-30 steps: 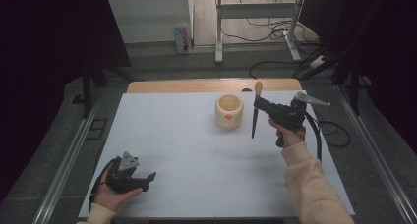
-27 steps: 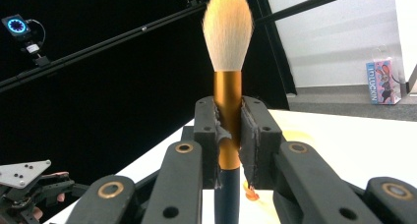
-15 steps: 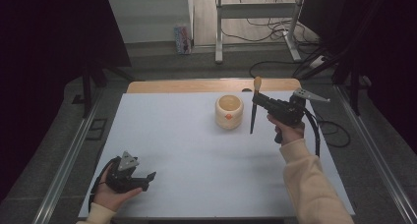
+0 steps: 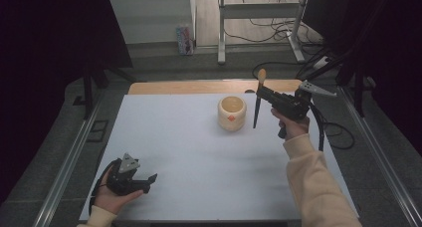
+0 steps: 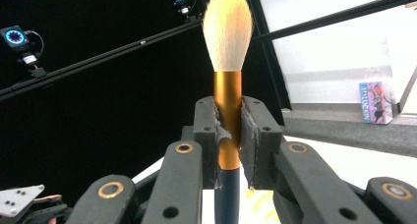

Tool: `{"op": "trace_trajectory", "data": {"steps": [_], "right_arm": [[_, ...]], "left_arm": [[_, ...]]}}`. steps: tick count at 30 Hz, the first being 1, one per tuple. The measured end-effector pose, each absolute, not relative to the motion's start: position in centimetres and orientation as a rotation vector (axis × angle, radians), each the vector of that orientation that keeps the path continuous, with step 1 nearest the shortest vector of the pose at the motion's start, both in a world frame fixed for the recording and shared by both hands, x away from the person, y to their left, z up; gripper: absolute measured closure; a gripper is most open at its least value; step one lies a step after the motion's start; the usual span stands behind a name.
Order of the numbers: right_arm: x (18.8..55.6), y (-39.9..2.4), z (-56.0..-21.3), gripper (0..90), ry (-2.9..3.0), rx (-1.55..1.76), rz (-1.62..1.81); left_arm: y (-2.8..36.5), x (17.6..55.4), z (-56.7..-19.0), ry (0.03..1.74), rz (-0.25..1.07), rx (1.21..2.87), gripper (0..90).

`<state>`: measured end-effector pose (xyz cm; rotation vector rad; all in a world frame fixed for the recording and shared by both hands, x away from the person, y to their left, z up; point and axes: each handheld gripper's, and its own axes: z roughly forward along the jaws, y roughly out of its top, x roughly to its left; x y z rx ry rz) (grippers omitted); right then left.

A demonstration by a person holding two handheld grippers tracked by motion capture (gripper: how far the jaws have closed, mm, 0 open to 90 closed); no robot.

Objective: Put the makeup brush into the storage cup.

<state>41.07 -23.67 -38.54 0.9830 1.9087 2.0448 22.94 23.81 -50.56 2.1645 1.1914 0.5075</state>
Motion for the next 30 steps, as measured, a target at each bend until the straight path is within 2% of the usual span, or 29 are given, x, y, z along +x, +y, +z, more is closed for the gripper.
{"op": "trace_trajectory", "data": {"steps": [30], "right_arm": [[42.5,-22.8,-36.4,78.4,1.858,0.971,2.030]], "left_arm": [[24.0,23.0,-50.6,1.196,0.503,2.162,16.0]]}}
